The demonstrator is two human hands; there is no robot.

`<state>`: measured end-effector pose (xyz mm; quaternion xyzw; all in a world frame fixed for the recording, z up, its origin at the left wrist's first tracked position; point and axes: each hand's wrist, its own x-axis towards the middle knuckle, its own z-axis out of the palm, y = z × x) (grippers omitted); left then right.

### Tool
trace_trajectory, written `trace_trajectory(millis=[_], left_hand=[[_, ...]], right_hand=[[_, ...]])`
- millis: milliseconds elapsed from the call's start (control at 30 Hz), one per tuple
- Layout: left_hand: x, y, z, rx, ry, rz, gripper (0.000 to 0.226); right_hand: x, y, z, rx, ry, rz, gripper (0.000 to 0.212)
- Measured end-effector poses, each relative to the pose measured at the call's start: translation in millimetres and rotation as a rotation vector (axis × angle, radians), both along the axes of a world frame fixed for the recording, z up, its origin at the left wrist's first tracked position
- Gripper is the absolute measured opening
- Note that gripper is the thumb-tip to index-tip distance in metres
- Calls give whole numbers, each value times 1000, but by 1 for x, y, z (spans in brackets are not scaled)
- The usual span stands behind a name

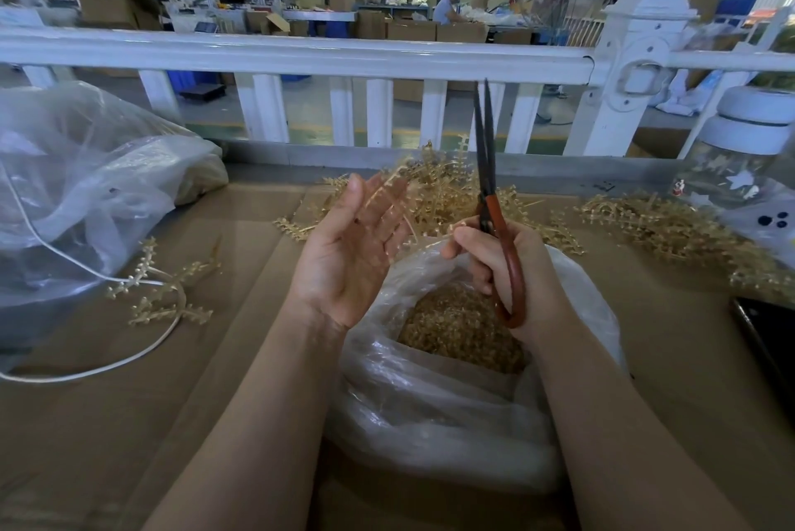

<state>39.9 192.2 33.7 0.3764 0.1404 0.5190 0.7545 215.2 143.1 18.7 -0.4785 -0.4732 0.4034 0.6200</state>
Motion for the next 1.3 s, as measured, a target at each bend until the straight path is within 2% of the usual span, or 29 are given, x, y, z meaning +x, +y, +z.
trace_trajectory(millis=[100,167,200,233,333,367,433,500,600,700,833,1033,1133,1300], left_hand=[[4,-2,-1,15,110,50,73],[7,-4,0,-20,182,104,105],[8,-5,0,-37,212,125,113],[10,-5,-1,-31,251,158,108],[12,-5,-5,105,498,232,57],[12,-6,-6,181,589,207,49],[14,-10,-8,296,722,108,45],[19,-14,-10,353,777,71,33],[23,-13,-13,399,773,179,11],[21,-9,-15,407,748,262,18],[20,-9,-14,385,719,256,20],[21,-9,-13,322,664,208,5],[18,-8,-13,253,586,180,5],[18,-6,-13,216,550,199,11]], right_hand=[[3,0,-1,64,86,-20,9],[4,0,-1,100,158,-34,10],[5,0,-1,118,175,-44,8],[5,0,0,135,182,-54,8],[4,-1,0,177,211,-59,10],[4,-2,0,185,219,-50,10],[3,-3,1,181,222,-35,7],[2,-2,1,146,198,-46,10],[0,0,-3,61,69,-89,16],[-3,4,-5,-12,-30,-105,13],[-5,8,-6,-72,-118,-141,10],[-4,7,-6,-57,-176,-146,19],[-4,3,-4,-14,-181,-97,5],[-8,1,-2,10,-186,-92,7]])
